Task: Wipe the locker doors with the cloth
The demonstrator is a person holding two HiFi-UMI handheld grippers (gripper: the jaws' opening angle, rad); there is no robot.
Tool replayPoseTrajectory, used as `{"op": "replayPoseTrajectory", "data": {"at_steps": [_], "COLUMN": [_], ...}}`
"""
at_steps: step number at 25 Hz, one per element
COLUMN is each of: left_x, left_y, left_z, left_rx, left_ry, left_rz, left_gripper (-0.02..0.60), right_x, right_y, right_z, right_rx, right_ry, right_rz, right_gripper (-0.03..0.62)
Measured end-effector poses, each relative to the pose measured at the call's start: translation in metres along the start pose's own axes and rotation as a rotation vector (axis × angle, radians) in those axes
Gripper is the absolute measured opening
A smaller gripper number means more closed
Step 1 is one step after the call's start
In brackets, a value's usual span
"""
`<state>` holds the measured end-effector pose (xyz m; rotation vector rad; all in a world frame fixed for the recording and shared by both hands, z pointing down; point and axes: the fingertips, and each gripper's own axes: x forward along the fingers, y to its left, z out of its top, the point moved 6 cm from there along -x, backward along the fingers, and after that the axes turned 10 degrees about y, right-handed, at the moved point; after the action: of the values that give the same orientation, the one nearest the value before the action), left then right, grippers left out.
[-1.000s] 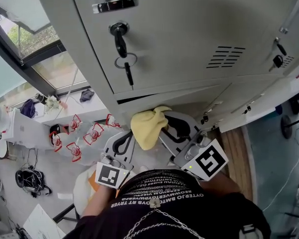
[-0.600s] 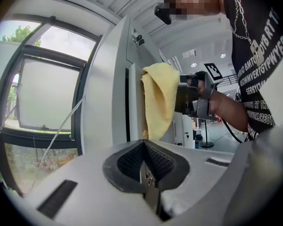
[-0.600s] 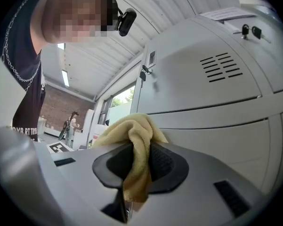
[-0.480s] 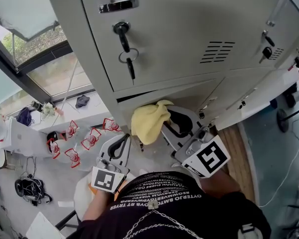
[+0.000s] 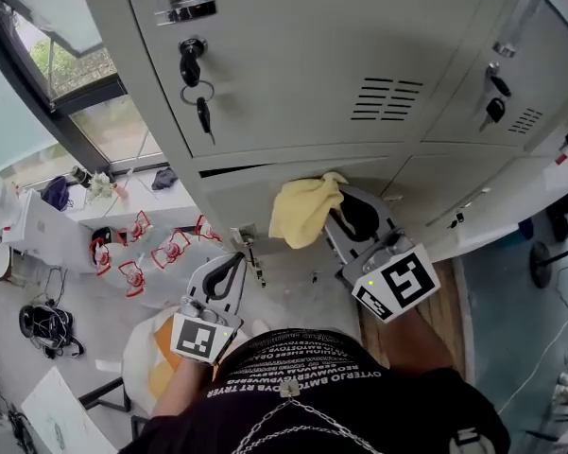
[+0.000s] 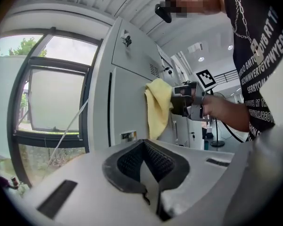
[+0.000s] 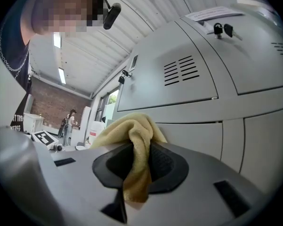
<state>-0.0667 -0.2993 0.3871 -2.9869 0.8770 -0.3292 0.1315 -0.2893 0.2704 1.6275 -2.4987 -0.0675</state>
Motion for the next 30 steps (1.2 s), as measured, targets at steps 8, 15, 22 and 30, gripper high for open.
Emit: {"op": "replayPoseTrajectory", "data": {"at_steps": [8, 15, 22, 30], "left_x": [0.005, -0.004, -0.022, -0.024], "left_y": [-0.058, -0.097, -0.131, -0.113], "left_z": [-0.004, -0.007, -0.021, -0.021], "left_rx": [0.003, -0.034, -0.073, -0.062], "left_ry": [0.049, 0.082, 0.125, 0.131], "left_rz": [0.083, 0.186, 0.265, 0.245], "left_gripper": [0.003, 0.003, 0.003, 0.003], "right_x": [-0.028, -0.052, -0.059, -0.060], "right_y": [-0.038, -0.074, -0.083, -0.047], "right_z": [-0.003, -0.013, -0.018, -0.023], "right_rx": [-0.044, -0.036, -0.061, -0.015], "right_ry": [-0.009, 0.017, 0.002, -0.052], "right_rz": [0.020, 0.019, 0.044, 0.153], "right_gripper": [0.067, 0.067, 0.067, 0.069]}}
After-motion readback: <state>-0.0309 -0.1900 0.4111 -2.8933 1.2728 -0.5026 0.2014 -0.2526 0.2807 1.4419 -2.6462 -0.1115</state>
